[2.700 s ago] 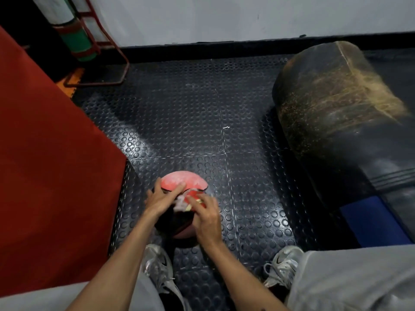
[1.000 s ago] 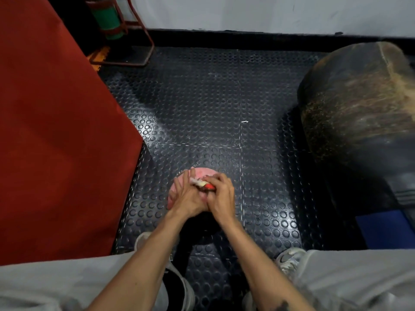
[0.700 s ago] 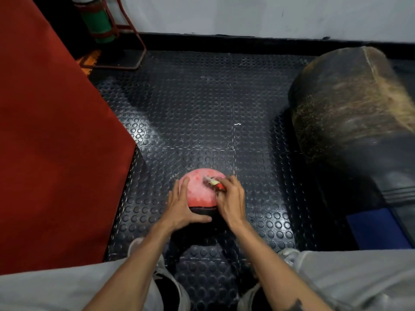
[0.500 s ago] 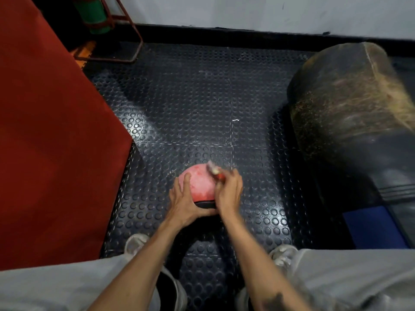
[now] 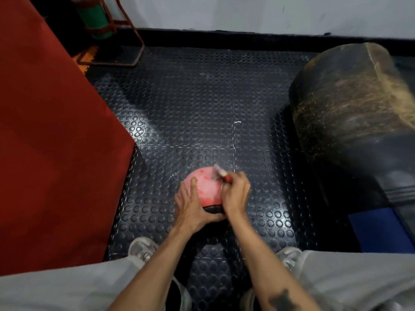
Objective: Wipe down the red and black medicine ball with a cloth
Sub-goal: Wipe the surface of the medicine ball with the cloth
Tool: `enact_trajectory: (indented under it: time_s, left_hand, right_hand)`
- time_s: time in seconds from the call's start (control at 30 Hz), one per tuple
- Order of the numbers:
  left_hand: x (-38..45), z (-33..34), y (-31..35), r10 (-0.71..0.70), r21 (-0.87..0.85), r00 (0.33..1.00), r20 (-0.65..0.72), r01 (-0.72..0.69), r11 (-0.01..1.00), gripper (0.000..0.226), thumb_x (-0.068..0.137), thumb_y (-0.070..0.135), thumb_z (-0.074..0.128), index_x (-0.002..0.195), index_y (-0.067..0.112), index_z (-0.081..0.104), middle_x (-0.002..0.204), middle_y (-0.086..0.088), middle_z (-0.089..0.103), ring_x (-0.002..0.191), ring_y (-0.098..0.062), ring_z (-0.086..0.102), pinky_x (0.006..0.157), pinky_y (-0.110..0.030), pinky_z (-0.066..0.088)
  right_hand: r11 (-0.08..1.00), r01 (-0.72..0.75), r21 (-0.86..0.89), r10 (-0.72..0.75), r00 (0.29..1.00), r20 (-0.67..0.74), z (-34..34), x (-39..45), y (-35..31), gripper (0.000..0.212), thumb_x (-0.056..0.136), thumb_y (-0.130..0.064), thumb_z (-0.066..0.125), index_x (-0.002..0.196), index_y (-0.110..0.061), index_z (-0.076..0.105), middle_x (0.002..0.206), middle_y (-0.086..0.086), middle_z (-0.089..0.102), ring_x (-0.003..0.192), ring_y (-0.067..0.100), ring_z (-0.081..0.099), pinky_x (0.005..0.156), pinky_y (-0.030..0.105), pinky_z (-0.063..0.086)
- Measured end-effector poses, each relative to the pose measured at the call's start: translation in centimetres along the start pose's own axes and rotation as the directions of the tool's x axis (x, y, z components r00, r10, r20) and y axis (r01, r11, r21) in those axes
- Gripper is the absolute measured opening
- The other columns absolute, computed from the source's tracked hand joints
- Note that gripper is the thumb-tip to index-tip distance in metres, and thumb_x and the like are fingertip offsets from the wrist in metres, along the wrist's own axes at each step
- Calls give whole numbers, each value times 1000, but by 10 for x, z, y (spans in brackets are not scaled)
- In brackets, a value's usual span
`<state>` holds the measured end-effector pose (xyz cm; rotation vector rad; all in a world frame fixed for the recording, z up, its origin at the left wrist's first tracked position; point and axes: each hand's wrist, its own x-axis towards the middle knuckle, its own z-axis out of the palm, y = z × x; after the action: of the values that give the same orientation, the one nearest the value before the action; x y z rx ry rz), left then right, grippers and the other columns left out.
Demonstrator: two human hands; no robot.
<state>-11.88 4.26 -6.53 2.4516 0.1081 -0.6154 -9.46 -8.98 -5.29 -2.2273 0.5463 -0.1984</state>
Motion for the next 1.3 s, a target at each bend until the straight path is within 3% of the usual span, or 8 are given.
enact_trajectory:
  time_s: [0.1, 0.27, 0.4, 0.6, 0.77, 0.97, 1.1, 1.3]
  left_hand:
    - [7, 2, 13, -32, 11, 999, -28, 32, 999, 149, 45, 73, 81, 153, 33, -14, 159, -5, -13, 144, -39, 1, 117, -56, 22]
    - [9, -3, 1, 23, 17, 1000, -20, -23, 1000, 141, 55, 65, 82, 154, 29, -13, 159, -6, -8, 145, -39, 4, 119, -52, 19]
    - [-2, 5, 12, -28, 20, 998, -54, 29, 999, 148, 46, 74, 81, 153, 32, -13, 158, -4, -13, 143, -37, 2, 115, -56, 25]
    - [5, -5, 1, 34, 10, 999, -33, -34, 999, 130, 66, 53, 80, 155, 28, -12, 159, -8, -10, 145, -39, 3, 117, -50, 18]
    - [-5, 7, 17, -22, 90, 999, -28, 24, 996, 147, 48, 74, 80, 152, 33, -16, 158, -6, -18, 144, -38, -3, 115, -54, 25]
    - [5, -11, 3, 56, 62, 995, 80, -61, 996, 147, 46, 68, 79, 152, 35, -18, 160, -4, -22, 147, -38, -10, 119, -55, 12]
    - [-2, -9, 1, 63, 91, 994, 94, -72, 993, 152, 47, 68, 85, 152, 38, -20, 159, 1, -28, 148, -38, -16, 118, -60, 12]
    - [22, -52, -15, 75, 130, 976, 203, -103, 986, 144, 49, 41, 93, 154, 45, -6, 163, -4, -20, 150, -37, -9, 120, -55, 12]
  right_hand:
    - [992, -125, 1, 125, 990, -62, 0, 16, -3, 25, 85, 1, 59, 101, -10, 76, 95, 14, 68, 89, 32, 63, 71, 32, 42]
    - [989, 144, 42, -144, 990, 3, -1, -40, 0, 48, 70, 12, 56, 108, -11, 75, 102, 6, 67, 91, 22, 59, 76, 28, 46]
    - [990, -142, -27, 141, 990, -24, -4, 29, 1, 28, 84, 0, 57, 98, -13, 77, 89, 14, 73, 82, 31, 66, 63, 29, 37]
    - [979, 200, -21, -201, 979, -17, -1, -64, -6, 51, 66, 14, 65, 108, -13, 74, 112, 6, 71, 105, 22, 60, 91, 31, 49]
    - [974, -209, -85, 212, 977, 34, -14, 34, -8, 39, 84, 5, 52, 106, -17, 76, 94, 17, 74, 89, 35, 70, 74, 41, 55]
    - [995, 92, 30, -92, 996, 13, -13, -47, -11, 55, 70, 16, 50, 110, -13, 74, 111, 8, 72, 104, 19, 64, 90, 32, 53]
    - [986, -163, 41, 157, 980, 123, -19, 23, -9, 34, 86, 3, 59, 105, -18, 77, 95, 10, 76, 86, 21, 68, 66, 23, 42]
    - [982, 9, 188, -14, 1000, 25, -9, -34, 0, 58, 75, 16, 46, 117, -15, 72, 114, 3, 73, 101, 9, 66, 100, 27, 50]
